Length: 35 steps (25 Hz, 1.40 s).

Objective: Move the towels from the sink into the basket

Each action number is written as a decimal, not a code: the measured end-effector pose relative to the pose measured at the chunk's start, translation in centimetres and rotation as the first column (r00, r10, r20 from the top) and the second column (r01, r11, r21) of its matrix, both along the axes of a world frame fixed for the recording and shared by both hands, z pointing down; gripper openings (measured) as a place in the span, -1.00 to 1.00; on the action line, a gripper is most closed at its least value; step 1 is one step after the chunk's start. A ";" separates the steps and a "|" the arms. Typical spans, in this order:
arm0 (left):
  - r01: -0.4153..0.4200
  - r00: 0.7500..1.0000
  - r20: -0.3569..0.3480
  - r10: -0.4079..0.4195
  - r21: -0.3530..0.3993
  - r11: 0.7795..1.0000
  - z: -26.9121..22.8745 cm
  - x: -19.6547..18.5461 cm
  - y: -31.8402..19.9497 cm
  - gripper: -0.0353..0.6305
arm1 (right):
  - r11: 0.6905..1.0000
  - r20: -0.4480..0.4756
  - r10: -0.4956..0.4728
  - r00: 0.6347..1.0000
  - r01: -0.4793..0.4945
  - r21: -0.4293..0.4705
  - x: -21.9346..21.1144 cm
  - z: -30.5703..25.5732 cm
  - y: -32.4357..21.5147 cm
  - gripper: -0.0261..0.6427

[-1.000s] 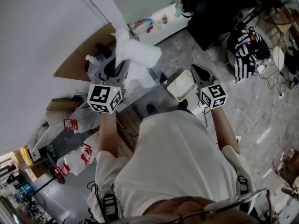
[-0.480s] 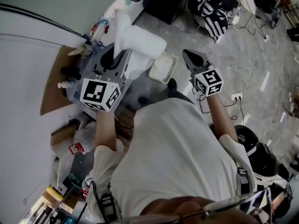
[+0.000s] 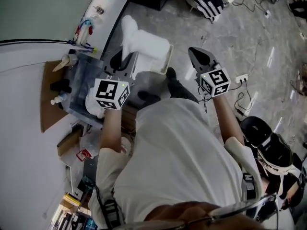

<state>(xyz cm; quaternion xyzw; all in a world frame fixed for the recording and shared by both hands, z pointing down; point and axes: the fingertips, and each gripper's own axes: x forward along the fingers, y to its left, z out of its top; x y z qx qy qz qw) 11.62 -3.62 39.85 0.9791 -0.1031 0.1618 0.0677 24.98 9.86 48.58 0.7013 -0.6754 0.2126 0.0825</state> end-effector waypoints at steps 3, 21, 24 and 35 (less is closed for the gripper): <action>0.007 0.998 0.069 -0.004 -0.039 0.999 6.2 1.6 0.8 -0.59 | 0.999 0.008 -0.014 1.000 0.014 -0.052 1.2 3.1 -0.1 -0.94; 0.127 0.915 0.402 -0.025 -0.231 0.965 53.0 7.4 1.8 -0.59 | 0.919 0.127 -0.151 0.980 0.187 -0.346 3.5 33.9 -3.1 -0.94; 0.145 0.878 0.478 -0.010 -0.246 0.958 61.6 7.7 2.1 -0.59 | 0.900 0.171 -0.150 0.974 0.206 -0.385 2.7 40.2 -2.6 -0.94; 0.247 0.771 0.637 0.001 -0.300 0.921 81.7 4.8 2.3 -0.14 | 0.834 0.235 -0.175 0.956 0.271 -0.481 1.1 56.5 -3.4 -0.94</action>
